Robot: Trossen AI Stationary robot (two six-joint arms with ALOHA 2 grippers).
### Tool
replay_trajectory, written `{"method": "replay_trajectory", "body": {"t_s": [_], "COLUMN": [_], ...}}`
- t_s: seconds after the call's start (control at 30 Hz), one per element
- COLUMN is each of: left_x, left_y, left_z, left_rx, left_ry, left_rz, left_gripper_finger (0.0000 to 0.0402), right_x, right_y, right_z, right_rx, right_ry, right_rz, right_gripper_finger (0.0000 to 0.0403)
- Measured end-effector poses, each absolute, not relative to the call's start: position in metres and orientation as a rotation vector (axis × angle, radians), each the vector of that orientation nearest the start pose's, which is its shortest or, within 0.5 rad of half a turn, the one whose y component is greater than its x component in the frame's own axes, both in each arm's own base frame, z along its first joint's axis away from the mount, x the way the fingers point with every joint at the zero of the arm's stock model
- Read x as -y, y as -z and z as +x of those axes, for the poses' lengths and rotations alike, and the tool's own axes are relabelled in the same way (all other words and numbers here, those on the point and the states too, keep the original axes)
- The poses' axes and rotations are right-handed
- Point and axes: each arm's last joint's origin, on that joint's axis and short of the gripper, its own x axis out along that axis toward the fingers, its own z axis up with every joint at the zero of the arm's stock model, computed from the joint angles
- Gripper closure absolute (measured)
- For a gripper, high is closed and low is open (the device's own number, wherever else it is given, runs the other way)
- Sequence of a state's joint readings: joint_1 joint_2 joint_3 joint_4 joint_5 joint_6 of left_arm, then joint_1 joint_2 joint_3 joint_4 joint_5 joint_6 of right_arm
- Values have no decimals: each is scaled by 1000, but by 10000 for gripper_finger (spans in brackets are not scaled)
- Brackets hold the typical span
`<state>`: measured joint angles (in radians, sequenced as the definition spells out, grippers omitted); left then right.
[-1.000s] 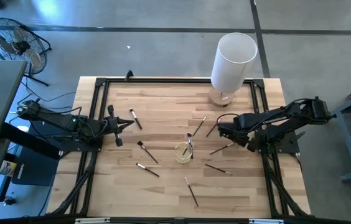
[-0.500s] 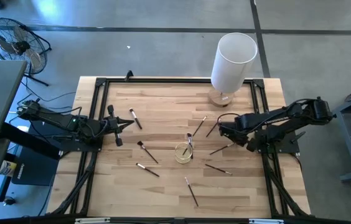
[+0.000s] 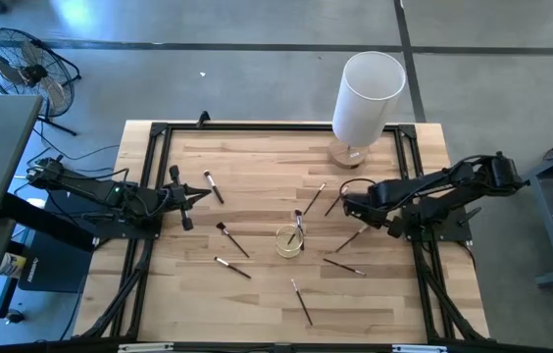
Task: Put items in baskets/containers
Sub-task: Put the eyeshadow brush into the mesh organizer
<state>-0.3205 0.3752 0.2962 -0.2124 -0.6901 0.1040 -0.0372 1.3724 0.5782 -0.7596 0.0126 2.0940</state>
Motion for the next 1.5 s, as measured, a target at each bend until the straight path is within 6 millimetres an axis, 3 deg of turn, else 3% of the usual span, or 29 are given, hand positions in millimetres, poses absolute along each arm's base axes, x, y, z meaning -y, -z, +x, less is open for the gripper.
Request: {"method": "replay_trajectory", "body": {"t_s": [0.13,0.37,0.6,0.8,0.97,1.17,1.33,1.5], "left_x": [17,17,17,17,18,18,18,18], "left_y": [-215,-215,-215,-216,-219,-219,-219,-219], "left_z": [110,110,110,110,111,111,111,111], "left_rx": [-276,-276,-274,-264,-234,-223,-219,-215], "left_ry": [-354,-354,-355,-350,-353,-359,-363,-368], "left_rz": [245,245,241,234,212,148,127,110], "left_gripper_finger": [401,402,402,401,402,402,402,402], "right_x": [11,15,21,20,-2,-44,-77,-92], "right_y": [-138,-148,-171,-208,-253,-294,-310,-306], "right_z": [193,202,216,233,238,229,226,234], "right_rx": [-753,-697,-656,-679,-660,-503,-307,-120], "right_ry": [1543,1469,1362,1236,1128,905,719,511], "right_rz": [1556,1406,1051,681,400,133,0,-66], "right_gripper_finger": [402,402,403,403,403,402,402,402]}}
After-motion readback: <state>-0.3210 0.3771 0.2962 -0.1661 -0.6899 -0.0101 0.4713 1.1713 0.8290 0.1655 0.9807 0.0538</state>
